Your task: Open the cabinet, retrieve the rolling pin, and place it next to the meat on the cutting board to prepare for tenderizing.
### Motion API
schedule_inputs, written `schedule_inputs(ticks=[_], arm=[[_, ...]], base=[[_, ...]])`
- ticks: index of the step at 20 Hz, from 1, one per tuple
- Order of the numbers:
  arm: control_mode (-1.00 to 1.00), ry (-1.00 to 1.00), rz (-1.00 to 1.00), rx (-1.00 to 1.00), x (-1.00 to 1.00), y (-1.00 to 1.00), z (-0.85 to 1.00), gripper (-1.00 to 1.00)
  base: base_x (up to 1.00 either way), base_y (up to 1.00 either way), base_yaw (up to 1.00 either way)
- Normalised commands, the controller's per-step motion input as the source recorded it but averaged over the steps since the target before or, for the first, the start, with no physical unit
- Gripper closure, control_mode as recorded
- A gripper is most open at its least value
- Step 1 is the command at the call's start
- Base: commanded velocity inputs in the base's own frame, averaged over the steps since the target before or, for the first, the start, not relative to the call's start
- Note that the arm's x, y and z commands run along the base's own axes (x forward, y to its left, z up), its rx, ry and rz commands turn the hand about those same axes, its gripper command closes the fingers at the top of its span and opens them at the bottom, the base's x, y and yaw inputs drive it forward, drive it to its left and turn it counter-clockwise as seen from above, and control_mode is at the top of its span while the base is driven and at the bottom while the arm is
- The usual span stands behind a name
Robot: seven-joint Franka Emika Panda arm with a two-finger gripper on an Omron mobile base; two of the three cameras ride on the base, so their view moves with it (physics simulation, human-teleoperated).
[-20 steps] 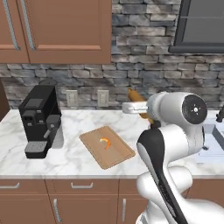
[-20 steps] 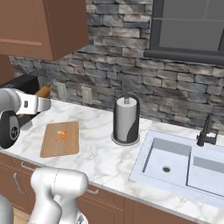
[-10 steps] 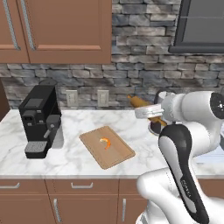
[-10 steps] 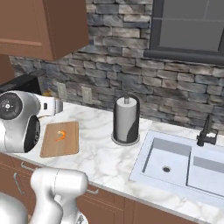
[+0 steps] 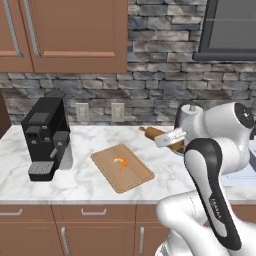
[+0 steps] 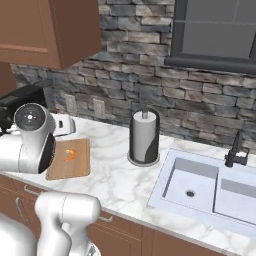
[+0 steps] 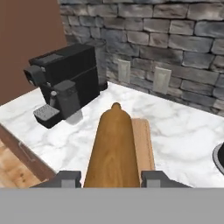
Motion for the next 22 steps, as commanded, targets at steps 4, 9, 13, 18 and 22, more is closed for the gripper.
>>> schedule_inputs(ticks=[4,9,13,18,22], arm=[[-1.0,0.0,0.2,-0.02,0.1,0.0,-0.41,1.0],[-1.0,0.0,0.32,0.0,0.01,0.0,-0.43,1.0],[-1.0,0.0,0.37,0.0,0.12,0.0,-0.42,1.0],[-1.0,0.0,0.34,-0.01,0.05,0.08,-0.46,1.0],[-1.0,0.0,0.28,-0.01,0.11,0.13,-0.43,1.0]], base=[[0.0,0.0,0.0],[0.0,0.0,0.0],[0.0,0.0,0.0],[0.0,0.0,0.0],[0.0,0.0,0.0]])
